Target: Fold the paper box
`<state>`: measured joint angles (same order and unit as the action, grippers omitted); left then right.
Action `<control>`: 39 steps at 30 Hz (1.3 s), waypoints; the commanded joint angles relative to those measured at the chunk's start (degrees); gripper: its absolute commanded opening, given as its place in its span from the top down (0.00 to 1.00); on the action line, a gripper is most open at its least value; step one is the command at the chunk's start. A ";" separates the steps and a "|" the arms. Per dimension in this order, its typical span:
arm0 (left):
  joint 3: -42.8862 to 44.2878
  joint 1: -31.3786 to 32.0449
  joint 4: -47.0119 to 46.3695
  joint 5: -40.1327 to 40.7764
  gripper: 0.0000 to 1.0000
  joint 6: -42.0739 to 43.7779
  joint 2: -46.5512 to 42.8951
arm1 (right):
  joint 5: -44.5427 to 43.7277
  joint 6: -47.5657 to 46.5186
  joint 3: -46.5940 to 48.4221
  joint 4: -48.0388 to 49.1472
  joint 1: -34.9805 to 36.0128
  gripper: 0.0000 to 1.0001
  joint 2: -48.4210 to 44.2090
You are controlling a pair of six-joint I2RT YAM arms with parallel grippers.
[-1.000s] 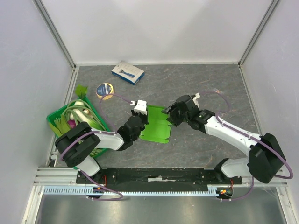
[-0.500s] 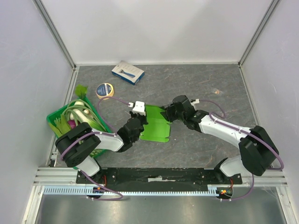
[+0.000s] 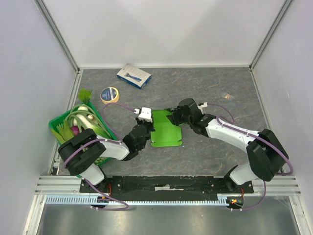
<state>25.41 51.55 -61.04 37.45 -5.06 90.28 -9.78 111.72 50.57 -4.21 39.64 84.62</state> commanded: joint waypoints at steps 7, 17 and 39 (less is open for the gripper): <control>-0.18 0.92 -4.44 2.71 0.98 2.16 0.51 | -4.81 -0.54 3.13 -0.54 0.18 0.53 -0.42; -0.89 1.54 -6.02 2.98 0.98 3.48 0.86 | -5.42 -0.19 5.24 -2.03 -0.09 0.55 2.30; -1.24 2.24 0.27 0.54 0.57 -0.91 -3.94 | -4.72 -0.10 1.65 2.26 -0.17 1.00 3.62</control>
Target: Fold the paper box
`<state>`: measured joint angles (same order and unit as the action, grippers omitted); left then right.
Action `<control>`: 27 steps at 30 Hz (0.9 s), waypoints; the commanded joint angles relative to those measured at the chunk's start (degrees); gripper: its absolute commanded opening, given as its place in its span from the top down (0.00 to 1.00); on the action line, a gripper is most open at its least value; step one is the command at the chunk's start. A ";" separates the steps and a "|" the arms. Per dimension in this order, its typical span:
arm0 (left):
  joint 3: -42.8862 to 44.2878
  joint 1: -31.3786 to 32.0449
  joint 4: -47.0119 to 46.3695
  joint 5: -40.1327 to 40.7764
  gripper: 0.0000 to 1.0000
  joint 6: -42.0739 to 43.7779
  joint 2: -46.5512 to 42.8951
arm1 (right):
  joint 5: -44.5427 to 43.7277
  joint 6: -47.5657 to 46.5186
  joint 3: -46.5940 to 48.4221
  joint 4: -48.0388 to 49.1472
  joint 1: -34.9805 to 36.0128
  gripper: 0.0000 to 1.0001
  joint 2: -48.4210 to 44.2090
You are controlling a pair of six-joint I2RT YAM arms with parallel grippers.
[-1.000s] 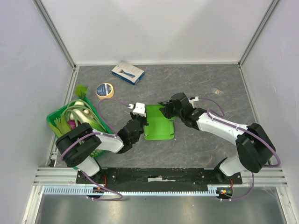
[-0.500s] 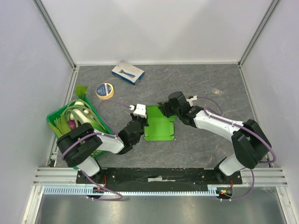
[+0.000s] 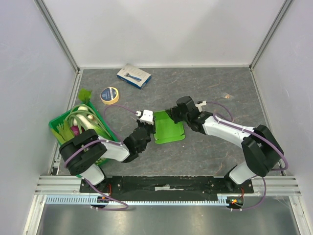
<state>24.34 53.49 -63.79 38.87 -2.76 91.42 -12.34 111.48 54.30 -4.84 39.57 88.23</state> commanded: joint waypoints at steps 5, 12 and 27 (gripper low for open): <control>-4.29 0.38 18.32 -5.91 0.42 -12.60 -18.53 | -1.55 -0.83 -8.06 10.36 -0.63 1.00 -0.68; -9.13 -5.57 42.68 -16.77 0.43 -24.73 -45.43 | 0.47 -6.10 -16.85 22.67 -2.22 1.00 -1.92; 0.71 -21.49 47.54 -33.50 0.66 -28.70 -26.47 | 7.31 -19.28 -23.90 47.90 -3.97 1.00 0.80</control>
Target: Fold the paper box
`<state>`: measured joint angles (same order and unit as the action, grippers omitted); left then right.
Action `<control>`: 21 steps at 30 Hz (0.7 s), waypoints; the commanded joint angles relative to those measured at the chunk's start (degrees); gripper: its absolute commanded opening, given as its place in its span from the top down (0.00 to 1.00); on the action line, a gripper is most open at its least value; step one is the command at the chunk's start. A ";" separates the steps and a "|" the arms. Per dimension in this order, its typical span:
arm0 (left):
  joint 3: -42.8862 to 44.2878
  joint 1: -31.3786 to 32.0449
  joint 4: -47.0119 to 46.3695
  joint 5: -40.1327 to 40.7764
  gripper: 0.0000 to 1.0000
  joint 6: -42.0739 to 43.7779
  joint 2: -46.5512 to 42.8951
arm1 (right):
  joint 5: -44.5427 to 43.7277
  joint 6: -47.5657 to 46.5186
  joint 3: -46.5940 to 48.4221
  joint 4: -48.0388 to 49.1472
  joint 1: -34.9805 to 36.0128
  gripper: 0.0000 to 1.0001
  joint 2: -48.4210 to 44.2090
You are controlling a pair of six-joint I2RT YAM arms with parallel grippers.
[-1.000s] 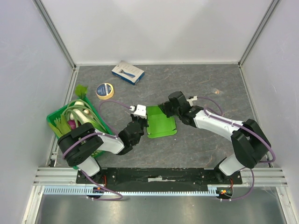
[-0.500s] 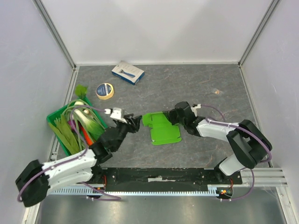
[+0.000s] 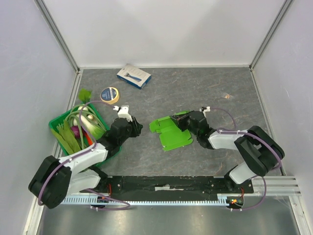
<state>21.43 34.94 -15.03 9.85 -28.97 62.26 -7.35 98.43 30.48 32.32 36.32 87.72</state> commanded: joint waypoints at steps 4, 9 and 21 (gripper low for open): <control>3.97 -4.96 -5.45 -7.03 0.65 -1.88 5.76 | 5.94 -7.12 1.95 14.86 -1.51 1.00 4.73; 0.81 -5.14 -14.57 -12.73 0.59 -1.61 8.57 | 6.65 -7.20 2.83 19.00 -1.78 1.00 7.37; 0.28 -4.62 -18.98 -19.06 0.62 -0.21 16.66 | 11.74 -12.65 -3.23 36.59 -2.92 1.00 14.93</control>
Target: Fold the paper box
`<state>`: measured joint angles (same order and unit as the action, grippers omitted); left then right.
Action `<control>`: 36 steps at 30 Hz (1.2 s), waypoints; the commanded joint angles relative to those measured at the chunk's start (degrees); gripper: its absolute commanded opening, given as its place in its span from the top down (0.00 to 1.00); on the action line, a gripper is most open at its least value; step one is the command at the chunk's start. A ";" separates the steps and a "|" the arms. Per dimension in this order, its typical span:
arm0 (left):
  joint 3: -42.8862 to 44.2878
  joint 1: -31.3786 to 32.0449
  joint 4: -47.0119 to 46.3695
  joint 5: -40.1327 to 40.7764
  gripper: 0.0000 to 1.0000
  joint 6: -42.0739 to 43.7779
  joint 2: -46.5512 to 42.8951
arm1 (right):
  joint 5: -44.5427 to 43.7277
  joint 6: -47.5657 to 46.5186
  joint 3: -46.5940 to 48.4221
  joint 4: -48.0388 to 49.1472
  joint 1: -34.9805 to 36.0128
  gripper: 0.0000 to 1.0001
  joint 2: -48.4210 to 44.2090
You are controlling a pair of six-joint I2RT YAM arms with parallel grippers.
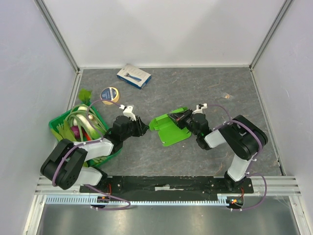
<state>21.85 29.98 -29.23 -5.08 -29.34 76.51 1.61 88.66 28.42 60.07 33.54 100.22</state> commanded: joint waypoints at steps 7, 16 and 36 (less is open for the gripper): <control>2.59 2.80 -9.69 -6.52 0.65 -1.68 9.27 | 3.58 -6.83 -2.06 4.98 -0.84 1.00 1.29; 5.05 5.27 -18.13 -9.50 0.66 -3.09 14.98 | 5.16 -6.05 0.49 2.15 -0.93 1.00 0.85; 10.83 0.70 14.30 14.50 0.78 -2.39 5.91 | 7.01 -0.77 -0.30 5.14 -3.04 1.00 4.27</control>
<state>23.73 31.29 -18.02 9.34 -33.04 74.17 7.94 87.37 27.64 63.29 30.68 102.48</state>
